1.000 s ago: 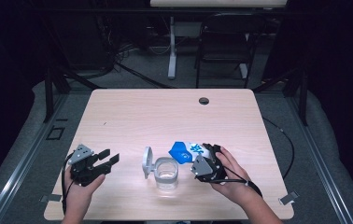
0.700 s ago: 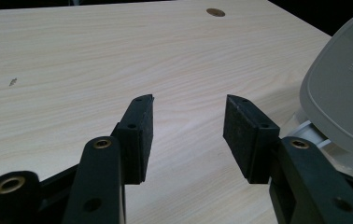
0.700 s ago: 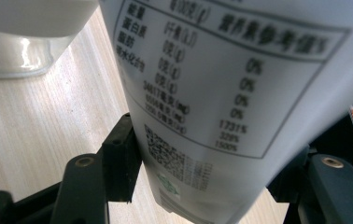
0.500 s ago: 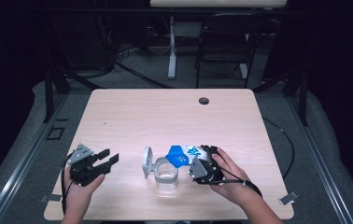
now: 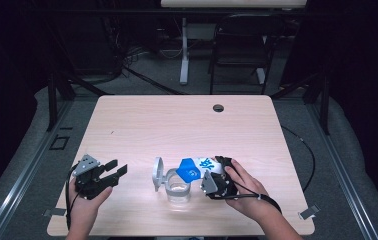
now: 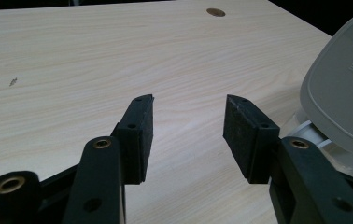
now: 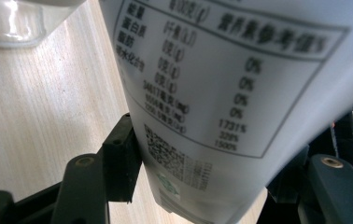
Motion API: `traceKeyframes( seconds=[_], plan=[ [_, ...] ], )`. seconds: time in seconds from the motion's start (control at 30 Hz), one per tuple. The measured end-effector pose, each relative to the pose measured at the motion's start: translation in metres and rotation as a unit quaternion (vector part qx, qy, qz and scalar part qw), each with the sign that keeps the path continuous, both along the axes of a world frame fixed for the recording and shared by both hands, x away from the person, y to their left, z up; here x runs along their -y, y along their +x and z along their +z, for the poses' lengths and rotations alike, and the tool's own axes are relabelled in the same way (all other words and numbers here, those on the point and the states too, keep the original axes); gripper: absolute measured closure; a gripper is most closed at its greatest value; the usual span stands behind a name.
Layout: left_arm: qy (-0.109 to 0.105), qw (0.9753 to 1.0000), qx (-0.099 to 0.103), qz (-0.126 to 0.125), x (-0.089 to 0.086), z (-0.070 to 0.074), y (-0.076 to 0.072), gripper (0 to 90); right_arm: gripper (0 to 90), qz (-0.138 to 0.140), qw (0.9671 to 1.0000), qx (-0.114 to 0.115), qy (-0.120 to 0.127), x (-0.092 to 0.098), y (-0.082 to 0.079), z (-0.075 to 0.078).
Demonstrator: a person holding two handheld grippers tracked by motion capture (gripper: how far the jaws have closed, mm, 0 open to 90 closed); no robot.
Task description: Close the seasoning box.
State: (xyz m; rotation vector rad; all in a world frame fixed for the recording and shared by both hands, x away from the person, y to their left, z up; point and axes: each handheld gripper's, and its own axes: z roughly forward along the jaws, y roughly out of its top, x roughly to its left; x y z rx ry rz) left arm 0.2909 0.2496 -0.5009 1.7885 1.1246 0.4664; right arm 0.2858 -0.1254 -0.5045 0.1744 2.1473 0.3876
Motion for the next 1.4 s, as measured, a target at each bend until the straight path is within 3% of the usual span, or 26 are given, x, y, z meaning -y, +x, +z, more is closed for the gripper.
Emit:
traceKeyframes(
  seconds=[0.27, 0.37, 0.5, 0.57, 0.8, 0.9, 1.23, 1.3, 1.4],
  plan=[
    [0.0, 1.0, -0.002, -0.001, -0.0007, 0.0003, -0.0002, 53.1, 39.4, -0.004, 0.9998, 0.002, -0.021, -0.0018, -0.0008, 0.0003],
    [0.0, 1.0, -0.002, -0.001, -0.0009, 0.0002, -0.0001, 53.1, 39.5, 0.001, 0.9999, 0.003, -0.015, -0.0024, -0.0006, -0.0018],
    [-0.001, 1.0, -0.001, -0.001, -0.0005, 0.0005, -0.0002, 53.1, 39.5, 0.0, 0.9994, 0.007, -0.035, -0.003, -0.0014, -0.0007],
    [0.0, 1.0, -0.001, -0.001, -0.0006, 0.0006, -0.0002, 53.1, 39.6, 0.002, 0.9996, 0.008, -0.026, -0.0035, -0.0013, -0.0026],
    [0.001, 1.0, 0.0, -0.001, -0.0012, 0.0007, -0.0002, 53.1, 39.6, 0.002, 0.9994, 0.013, -0.031, -0.0037, -0.0012, -0.0024],
    [0.002, 1.0, -0.001, -0.001, -0.0011, 0.0006, -0.0001, 52.7, 39.6, 0.001, 0.9986, 0.018, -0.051, -0.0035, -0.0017, -0.0003],
    [0.0, 1.0, 0.002, 0.004, -0.0014, -0.001, 0.0006, 50.1, 39.6, 0.004, 0.998, 0.022, -0.06, -0.0045, -0.0015, -0.0024],
    [0.0, 1.0, 0.002, 0.004, -0.0009, -0.0012, 0.0006, 49.8, 39.6, 0.0, 0.9967, 0.026, -0.077, -0.0051, -0.0024, -0.0008],
    [0.002, 1.0, 0.002, 0.003, -0.0005, -0.0013, 0.0005, 48.5, 39.6, 0.004, 0.9975, 0.025, -0.067, -0.0052, -0.0017, -0.0027]
  ],
)
